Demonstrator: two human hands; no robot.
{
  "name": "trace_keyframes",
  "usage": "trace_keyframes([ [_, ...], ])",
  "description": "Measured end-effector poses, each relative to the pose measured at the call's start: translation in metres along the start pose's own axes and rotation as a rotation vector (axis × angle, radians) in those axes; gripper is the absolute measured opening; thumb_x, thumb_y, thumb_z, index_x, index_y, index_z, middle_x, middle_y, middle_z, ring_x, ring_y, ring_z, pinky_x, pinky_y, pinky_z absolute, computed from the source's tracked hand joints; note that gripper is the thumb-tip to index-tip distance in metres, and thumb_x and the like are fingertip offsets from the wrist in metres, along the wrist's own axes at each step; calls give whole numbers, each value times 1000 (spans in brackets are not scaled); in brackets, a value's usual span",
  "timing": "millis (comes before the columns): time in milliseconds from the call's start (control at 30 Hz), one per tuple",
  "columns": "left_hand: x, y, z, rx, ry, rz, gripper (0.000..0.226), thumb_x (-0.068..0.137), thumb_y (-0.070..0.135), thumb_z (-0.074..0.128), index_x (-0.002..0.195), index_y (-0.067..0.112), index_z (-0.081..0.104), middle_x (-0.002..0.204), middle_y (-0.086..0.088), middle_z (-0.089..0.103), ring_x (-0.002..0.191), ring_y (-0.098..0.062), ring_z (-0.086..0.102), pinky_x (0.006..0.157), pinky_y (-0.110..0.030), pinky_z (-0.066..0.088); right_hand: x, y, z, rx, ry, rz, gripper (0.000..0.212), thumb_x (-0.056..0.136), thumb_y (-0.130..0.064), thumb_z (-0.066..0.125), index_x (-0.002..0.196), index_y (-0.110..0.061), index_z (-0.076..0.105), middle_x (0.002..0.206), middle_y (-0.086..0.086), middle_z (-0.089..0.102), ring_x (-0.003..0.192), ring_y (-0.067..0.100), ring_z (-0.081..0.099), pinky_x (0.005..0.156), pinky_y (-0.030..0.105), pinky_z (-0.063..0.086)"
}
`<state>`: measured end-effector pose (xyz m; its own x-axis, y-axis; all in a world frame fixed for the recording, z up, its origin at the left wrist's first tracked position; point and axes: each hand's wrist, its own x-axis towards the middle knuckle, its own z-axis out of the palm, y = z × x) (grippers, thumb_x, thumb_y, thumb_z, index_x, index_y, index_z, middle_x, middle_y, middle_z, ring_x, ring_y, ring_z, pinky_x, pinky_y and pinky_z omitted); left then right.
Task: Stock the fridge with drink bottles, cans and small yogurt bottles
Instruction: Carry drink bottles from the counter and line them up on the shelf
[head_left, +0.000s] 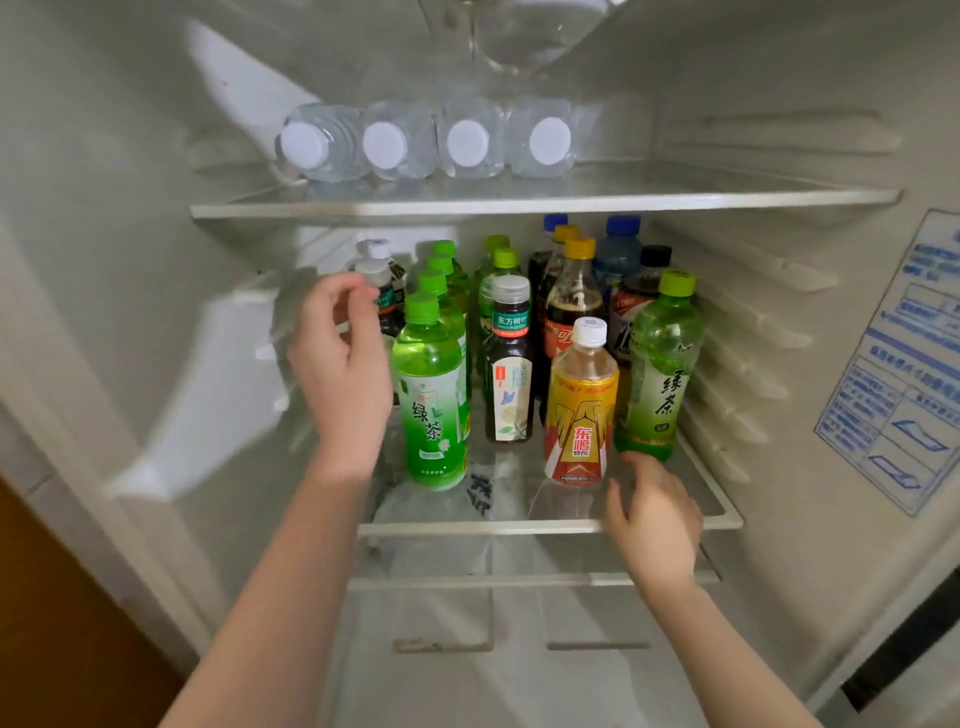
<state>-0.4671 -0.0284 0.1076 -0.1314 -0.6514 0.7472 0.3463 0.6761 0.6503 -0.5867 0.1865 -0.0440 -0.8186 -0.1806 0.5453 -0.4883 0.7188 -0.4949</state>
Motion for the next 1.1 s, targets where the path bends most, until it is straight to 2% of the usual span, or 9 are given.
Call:
trace_keyframes([
  [100, 41, -22, 15, 252, -139, -41, 21, 92, 14, 50, 105, 5, 64, 106, -14, 63, 102, -29, 57, 90, -28, 40, -1, -1, -1, 21, 31, -22, 24, 74, -6, 69, 98, -6, 67, 81, 12, 68, 74, 35, 63, 61, 37, 48],
  [167, 59, -35, 26, 368, -214, -95, 26, 95, 13, 48, 115, 4, 61, 120, -13, 59, 113, -26, 52, 89, -21, 33, -1, -1, 0, 11, 42, -28, 22, 72, -3, 70, 94, -7, 67, 76, 10, 67, 68, 33, 61, 57, 33, 45],
  [267, 79, -51, 40, 404, -274, -171, 32, 96, 16, 47, 126, 7, 55, 132, -12, 52, 120, -26, 49, 98, -25, 33, 0, 0, 1, 1, 65, -37, 20, 69, -2, 72, 87, -11, 68, 70, 6, 66, 63, 28, 60, 54, 25, 37],
  [333, 89, -59, 48, 428, -307, -205, 37, 95, 17, 48, 131, 9, 51, 135, -12, 49, 118, -26, 50, 96, -25, 34, 0, 1, 2, 0, 77, -39, 20, 68, -2, 73, 84, -13, 68, 67, 4, 65, 60, 26, 59, 53, 24, 35],
  [533, 102, -88, 54, 595, -497, -249, 42, 92, 8, 54, 133, 4, 49, 135, -19, 49, 122, -31, 49, 100, -29, 36, 1, 1, 4, -10, 58, -22, 16, 71, -6, 72, 82, -18, 69, 70, 2, 67, 65, 25, 61, 54, 26, 41],
  [700, 89, -86, 42, 700, -447, -129, 42, 89, -2, 50, 130, 5, 54, 129, -22, 53, 122, -36, 47, 103, -34, 39, 3, -1, 5, -9, 33, 18, 14, 74, -8, 68, 82, -19, 69, 73, 2, 67, 69, 26, 62, 56, 28, 41],
  [833, 70, -62, 27, 721, -309, -30, 32, 91, 9, 56, 123, 3, 57, 122, -23, 57, 115, -39, 49, 98, -43, 39, 2, -1, 5, -5, 30, 15, 14, 76, -8, 67, 86, -18, 70, 75, 3, 68, 70, 25, 62, 57, 25, 38],
  [933, 57, -40, 11, 736, -257, 9, 30, 91, 14, 58, 120, 5, 59, 119, -20, 59, 111, -39, 52, 93, -45, 41, 1, -1, 4, -17, 20, 2, 13, 79, -9, 66, 89, -17, 70, 78, 4, 68, 72, 24, 62, 59, 27, 43],
  [1100, 33, -13, -23, 728, -349, 14, 27, 88, 13, 62, 115, 6, 63, 117, -17, 62, 109, -37, 55, 92, -44, 43, 0, -2, 1, 0, 25, -30, 13, 79, -5, 64, 88, -13, 70, 79, 8, 69, 74, 29, 62, 60, 33, 47],
])
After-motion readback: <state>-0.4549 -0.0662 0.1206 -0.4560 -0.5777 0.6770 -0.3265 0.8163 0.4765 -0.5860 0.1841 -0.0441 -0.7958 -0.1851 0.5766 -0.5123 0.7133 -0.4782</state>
